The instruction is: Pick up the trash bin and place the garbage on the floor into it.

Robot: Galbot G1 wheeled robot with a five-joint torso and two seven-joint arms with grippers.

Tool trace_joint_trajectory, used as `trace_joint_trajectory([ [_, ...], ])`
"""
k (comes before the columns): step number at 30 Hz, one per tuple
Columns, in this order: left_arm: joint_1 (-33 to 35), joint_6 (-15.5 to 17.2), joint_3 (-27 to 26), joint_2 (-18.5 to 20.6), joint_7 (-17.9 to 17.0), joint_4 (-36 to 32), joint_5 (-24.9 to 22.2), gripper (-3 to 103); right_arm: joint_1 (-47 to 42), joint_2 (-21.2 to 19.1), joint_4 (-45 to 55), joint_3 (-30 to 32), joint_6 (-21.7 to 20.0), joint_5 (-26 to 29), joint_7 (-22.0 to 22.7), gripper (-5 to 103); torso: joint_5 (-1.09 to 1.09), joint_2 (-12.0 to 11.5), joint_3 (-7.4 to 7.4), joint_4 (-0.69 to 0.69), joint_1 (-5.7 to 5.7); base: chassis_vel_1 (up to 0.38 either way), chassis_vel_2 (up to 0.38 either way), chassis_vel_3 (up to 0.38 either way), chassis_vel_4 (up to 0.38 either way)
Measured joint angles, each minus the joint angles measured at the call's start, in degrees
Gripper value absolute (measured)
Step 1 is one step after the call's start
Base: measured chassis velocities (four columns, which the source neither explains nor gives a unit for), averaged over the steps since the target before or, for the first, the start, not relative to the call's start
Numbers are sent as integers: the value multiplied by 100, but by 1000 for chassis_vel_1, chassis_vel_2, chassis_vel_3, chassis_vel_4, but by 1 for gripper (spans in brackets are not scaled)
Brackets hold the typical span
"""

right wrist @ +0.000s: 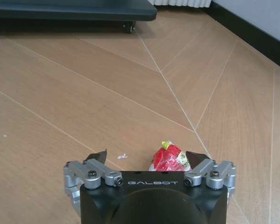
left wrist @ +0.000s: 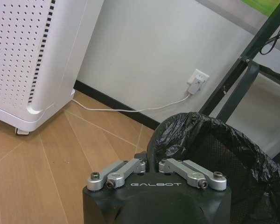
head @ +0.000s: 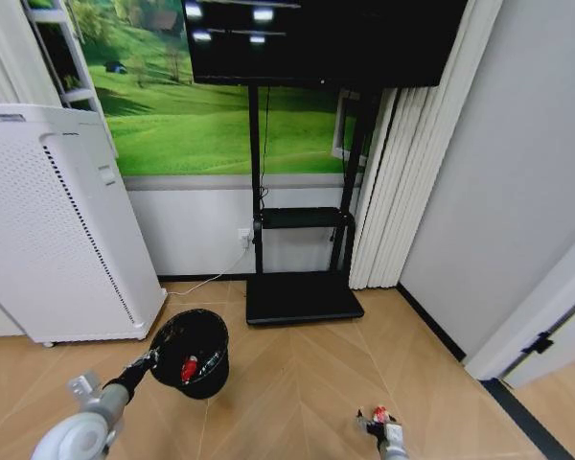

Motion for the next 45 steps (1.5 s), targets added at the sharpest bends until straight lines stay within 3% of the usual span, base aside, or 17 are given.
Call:
trace_joint_trajectory([
  [1,0,0,0,0,0,0,0,7,0,0,0,0,0,0,0,93,0,0,0,0,0,0,0,0,0],
  [7,-1,0,-1,16,1,14,3,7,267,-7,-446,-44,14,-107,49,66,0,0,0,-1,0,0,0,0,0],
  [12,-20,0,-2,23,5,71,2,7,285,-16,-495,-29,-54,-47,80,54,-2,0,0,0,0,0,0,0,0],
  [13,-23,1,-2,21,8,78,2,7,284,-20,-500,-23,-57,-40,81,44,-2,0,0,0,0,0,0,0,0],
  [15,-27,0,-2,19,15,88,2,7,275,-22,-503,-17,-57,-38,81,44,-2,0,0,0,0,0,0,0,0],
  [18,-45,1,0,17,19,103,1,7,237,-20,-477,-13,-58,-45,82,28,-1,0,-1,0,0,0,0,0,0],
  [22,-60,0,3,18,25,113,-3,7,189,-15,-389,-16,-52,-47,81,17,1,-1,0,0,0,0,0,0,0],
  [24,-74,0,5,22,30,124,-9,7,131,-11,-261,-14,-43,-35,88,4,3,-1,0,0,0,0,0,0,0],
  [28,-80,-1,5,24,43,140,-14,7,74,-11,-110,-8,-71,-32,96,10,2,-1,0,0,0,0,0,0,0],
  [35,-72,-7,-8,19,81,178,-12,7,61,-1,20,-6,-106,-13,143,41,1,-1,0,0,0,0,0,0,0],
  [41,-66,-13,-32,20,98,182,-14,7,49,-6,-29,21,-108,-32,150,58,1,-1,0,0,0,0,0,0,0],
  [44,-65,-18,-37,10,122,207,-11,7,-26,-31,-35,60,-108,-35,146,75,0,-1,0,0,0,0,0,0,0],
  [45,-65,-18,-37,10,122,207,-11,7,-26,-31,-35,60,-108,-35,146,75,0,-1,0,0,0,0,0,0,0],
])
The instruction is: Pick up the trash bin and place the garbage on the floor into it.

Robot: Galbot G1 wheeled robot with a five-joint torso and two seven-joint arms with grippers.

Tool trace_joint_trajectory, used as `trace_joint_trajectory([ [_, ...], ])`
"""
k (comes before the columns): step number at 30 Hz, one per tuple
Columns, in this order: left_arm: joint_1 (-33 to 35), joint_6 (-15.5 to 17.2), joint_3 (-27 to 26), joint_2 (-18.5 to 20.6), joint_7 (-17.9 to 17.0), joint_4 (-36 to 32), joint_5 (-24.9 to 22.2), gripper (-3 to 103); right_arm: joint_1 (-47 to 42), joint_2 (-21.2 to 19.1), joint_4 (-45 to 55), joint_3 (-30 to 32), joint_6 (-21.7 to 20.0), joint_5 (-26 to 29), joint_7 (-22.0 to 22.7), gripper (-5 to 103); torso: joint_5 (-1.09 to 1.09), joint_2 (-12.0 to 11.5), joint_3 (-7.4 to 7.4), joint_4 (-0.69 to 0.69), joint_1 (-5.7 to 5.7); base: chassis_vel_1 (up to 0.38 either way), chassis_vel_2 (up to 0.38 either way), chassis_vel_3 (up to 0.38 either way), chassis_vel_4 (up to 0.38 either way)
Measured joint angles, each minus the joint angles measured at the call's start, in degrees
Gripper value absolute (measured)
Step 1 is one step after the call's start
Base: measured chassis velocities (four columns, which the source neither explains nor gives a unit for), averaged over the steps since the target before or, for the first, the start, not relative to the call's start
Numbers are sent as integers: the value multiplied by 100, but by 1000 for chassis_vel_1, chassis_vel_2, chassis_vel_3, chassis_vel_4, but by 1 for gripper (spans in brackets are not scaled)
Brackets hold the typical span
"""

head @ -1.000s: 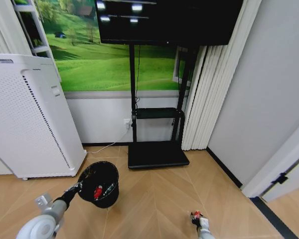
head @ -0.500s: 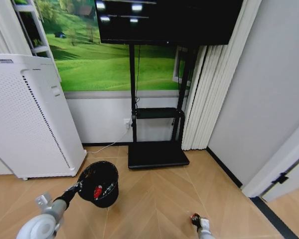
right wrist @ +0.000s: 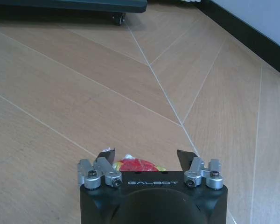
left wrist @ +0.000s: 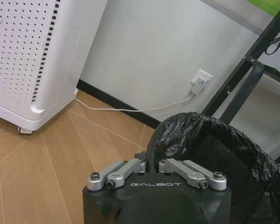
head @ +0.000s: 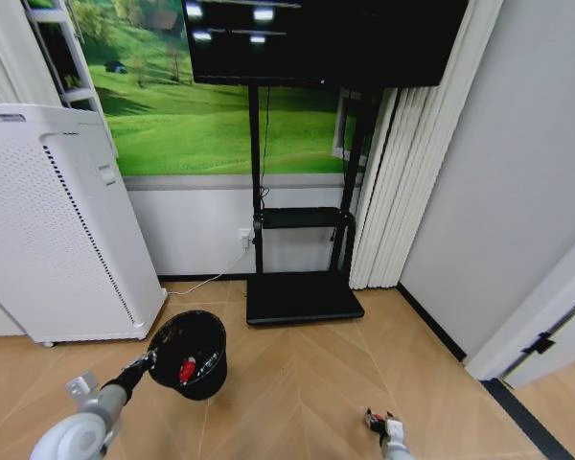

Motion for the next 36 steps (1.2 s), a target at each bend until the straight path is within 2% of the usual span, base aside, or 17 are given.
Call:
trace_joint_trajectory([
  [2,-12,-3,13,-11,2,10,10,7,-35,-9,-16,6,0,-1,-6,86,-1,0,0,0,0,0,0,0,0],
  [3,-12,-3,13,-11,2,10,10,7,-35,-9,-16,6,0,-1,-6,86,-1,0,0,0,0,0,0,0,0],
  [5,-25,-3,32,-13,2,11,14,7,-28,-9,-115,-14,0,-8,-27,96,-1,0,0,0,0,0,0,0,0],
  [9,-21,-4,34,-7,-1,18,16,7,62,0,-317,-67,0,-5,-70,100,0,0,0,0,0,0,0,0,0],
  [20,43,-5,27,46,-24,22,9,7,383,25,-916,-147,44,8,-129,101,0,0,0,0,0,0,0,0,0],
  [23,39,-5,39,59,-30,45,6,7,460,27,-1063,-146,141,12,-89,86,-1,1,0,0,0,0,0,0,0],
  [24,39,-5,39,59,-30,45,6,7,460,27,-1063,-146,141,12,-89,86,-1,1,0,0,0,0,0,0,0],
  [26,36,-4,53,52,-35,58,8,7,512,31,-1132,-146,177,26,-62,76,-1,2,-1,0,0,0,0,0,0],
  [27,36,-4,53,52,-35,58,8,7,512,31,-1132,-146,177,26,-62,76,-1,2,-1,0,0,0,0,0,0],
  [28,36,-4,59,45,-37,58,11,7,534,37,-1156,-146,183,32,-52,70,-2,2,-1,0,0,0,0,0,0],
  [32,36,-3,62,39,-39,58,13,7,551,41,-1173,-148,187,33,-47,70,-2,2,-1,1,0,0,0,0,0],
  [33,37,-3,63,37,-39,58,14,7,558,42,-1181,-150,189,33,-44,54,-2,2,-1,1,0,0,0,0,0],
  [34,37,-3,63,37,-39,58,14,7,558,42,-1181,-150,189,33,-44,54,-2,2,-1,1,0,0,0,0,0],
  [36,34,-3,65,30,-43,60,16,7,580,46,-1207,-154,192,33,-24,43,-1,2,-1,1,0,0,0,0,0],
])
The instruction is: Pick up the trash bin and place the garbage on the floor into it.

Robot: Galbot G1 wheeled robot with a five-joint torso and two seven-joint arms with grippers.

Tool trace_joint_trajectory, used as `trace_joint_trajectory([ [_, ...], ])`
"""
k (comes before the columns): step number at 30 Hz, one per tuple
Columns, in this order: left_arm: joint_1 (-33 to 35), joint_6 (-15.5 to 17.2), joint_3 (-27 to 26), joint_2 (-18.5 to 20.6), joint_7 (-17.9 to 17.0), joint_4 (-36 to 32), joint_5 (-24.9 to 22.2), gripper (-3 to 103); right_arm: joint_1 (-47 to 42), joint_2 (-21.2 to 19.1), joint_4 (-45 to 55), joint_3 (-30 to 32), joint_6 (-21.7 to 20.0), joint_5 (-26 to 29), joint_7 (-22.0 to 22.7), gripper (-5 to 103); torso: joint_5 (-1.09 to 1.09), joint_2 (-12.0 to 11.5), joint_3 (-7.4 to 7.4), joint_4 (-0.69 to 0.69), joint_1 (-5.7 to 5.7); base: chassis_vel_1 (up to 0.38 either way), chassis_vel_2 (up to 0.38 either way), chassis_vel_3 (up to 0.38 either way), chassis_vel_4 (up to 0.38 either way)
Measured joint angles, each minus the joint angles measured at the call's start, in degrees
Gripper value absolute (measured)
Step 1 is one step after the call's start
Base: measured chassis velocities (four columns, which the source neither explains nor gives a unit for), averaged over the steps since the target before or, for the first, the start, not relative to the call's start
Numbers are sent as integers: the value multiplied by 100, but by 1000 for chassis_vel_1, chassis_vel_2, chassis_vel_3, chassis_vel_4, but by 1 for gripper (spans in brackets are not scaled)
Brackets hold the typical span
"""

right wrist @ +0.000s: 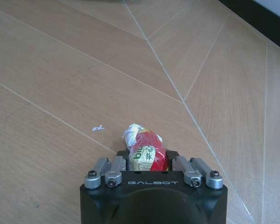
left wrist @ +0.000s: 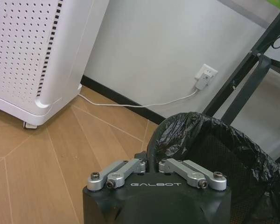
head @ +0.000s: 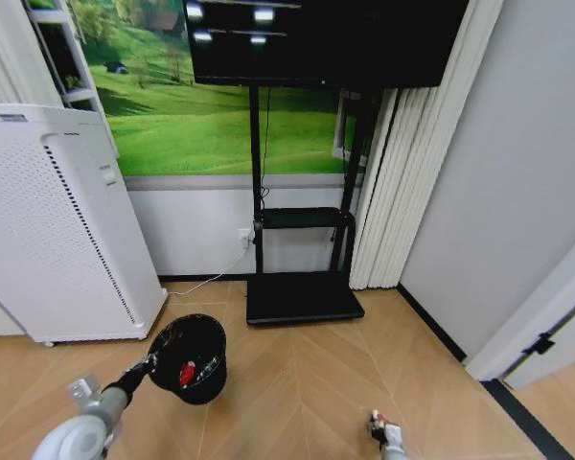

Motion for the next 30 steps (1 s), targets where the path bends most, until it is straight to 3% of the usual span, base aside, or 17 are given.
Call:
trace_joint_trajectory([
  [1,0,0,0,0,0,0,0,7,0,0,0,0,0,0,0,43,0,0,0,0,0,0,0,0,0],
  [2,-1,0,0,-2,-1,3,0,7,2,1,-10,-3,2,-1,7,35,0,0,0,0,0,0,0,0,0],
  [5,-1,0,-15,-4,0,9,0,7,-6,-4,-14,-3,5,-2,16,31,0,0,0,-1,0,0,0,0,0],
  [12,-55,2,3,-5,-9,16,-3,7,-149,-22,203,30,-8,121,44,31,3,-2,1,-3,0,0,0,0,0],
  [20,-278,7,232,123,21,186,7,7,-564,-104,1680,192,7,1072,-10,31,2,-3,1,-1,0,0,0,0,0],
  [23,-337,7,294,113,136,286,71,7,-766,-190,2528,206,5,1393,-182,31,0,-3,1,-5,1,0,0,0,0],
  [24,-350,0,320,104,211,307,120,7,-844,-252,2971,179,-1,1524,-266,31,0,-3,1,2,0,0,0,0,0],
  [27,-462,-13,460,152,358,388,182,7,-1037,-341,3724,162,11,1739,-469,31,0,-2,1,3,0,0,0,0,0],
  [30,-900,-160,1255,420,756,755,292,7,-1463,-453,4726,158,218,2448,-1263,31,-1,-2,1,-5,0,0,0,0,0],
])
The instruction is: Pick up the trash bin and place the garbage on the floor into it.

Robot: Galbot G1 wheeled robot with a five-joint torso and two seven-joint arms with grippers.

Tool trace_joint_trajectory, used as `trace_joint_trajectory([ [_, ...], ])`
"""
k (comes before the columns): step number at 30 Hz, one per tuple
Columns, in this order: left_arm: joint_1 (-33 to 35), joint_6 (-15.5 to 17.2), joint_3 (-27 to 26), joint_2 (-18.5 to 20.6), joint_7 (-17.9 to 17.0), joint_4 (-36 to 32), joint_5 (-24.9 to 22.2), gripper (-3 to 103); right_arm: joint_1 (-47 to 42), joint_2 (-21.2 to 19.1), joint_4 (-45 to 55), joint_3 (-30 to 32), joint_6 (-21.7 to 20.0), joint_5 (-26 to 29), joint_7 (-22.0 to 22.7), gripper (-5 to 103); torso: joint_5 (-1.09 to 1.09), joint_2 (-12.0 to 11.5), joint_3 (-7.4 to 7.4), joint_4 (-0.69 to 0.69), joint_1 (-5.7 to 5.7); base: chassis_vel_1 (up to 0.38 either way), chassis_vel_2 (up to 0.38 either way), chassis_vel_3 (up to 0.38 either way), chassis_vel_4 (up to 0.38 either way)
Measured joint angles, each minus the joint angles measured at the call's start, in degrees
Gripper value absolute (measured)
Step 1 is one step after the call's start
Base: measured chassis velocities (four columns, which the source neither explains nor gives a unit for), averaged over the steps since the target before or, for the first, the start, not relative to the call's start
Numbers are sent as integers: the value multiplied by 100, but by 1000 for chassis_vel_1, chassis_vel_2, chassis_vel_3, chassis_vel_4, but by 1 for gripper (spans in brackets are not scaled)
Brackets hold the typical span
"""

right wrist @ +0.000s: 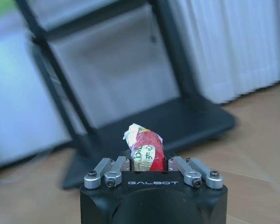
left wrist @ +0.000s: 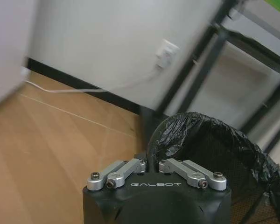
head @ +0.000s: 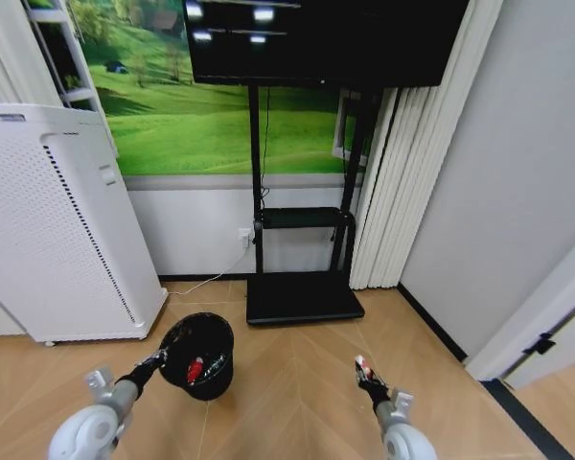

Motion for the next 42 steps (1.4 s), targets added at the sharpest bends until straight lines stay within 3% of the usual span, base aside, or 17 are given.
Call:
trace_joint_trajectory([
  [2,-137,-54,228,63,100,115,35,7,-80,-4,160,-13,44,98,-170,31,0,0,0,0,0,0,0,0,0],
  [4,-554,-178,786,190,299,448,125,7,-248,12,583,-73,157,149,-571,31,1,0,0,4,0,0,0,0,0],
  [9,-1333,-212,1578,218,470,927,163,7,-425,77,1090,-169,165,102,-719,31,5,0,0,5,0,0,0,0,0],
  [10,-1750,-229,2070,173,548,1174,180,7,-531,65,1306,-181,161,79,-765,31,3,0,0,4,0,0,0,0,0],
  [14,-2630,-242,3170,-113,736,1564,218,7,-810,14,1532,-11,480,-572,-1036,31,3,0,0,3,0,0,0,0,0],
  [20,-3140,-244,3898,-276,845,1723,224,7,-1115,77,1677,14,634,-790,-1166,31,3,1,0,3,0,0,0,0,0],
  [34,-2711,-329,3956,-189,1263,1298,488,7,-1057,60,1368,-305,779,-1312,-1309,28,2,1,-1,4,0,0,0,0,0],
  [36,-2689,-340,3927,-185,1282,1262,489,7,-1074,59,1367,-295,792,-1313,-1351,33,2,1,-1,5,0,0,0,0,0],
  [39,-2664,-351,3883,-162,1333,1192,485,7,-1147,61,1367,-283,824,-1321,-1439,28,2,1,-1,4,0,0,0,0,0],
  [41,-2652,-353,3855,-152,1354,1165,480,7,-1202,85,1367,-283,841,-1339,-1506,37,2,1,-1,3,0,0,0,0,0],
  [42,-2652,-353,3855,-152,1354,1165,480,7,-1202,85,1367,-283,841,-1339,-1506,37,2,1,-1,3,0,0,0,0,0],
])
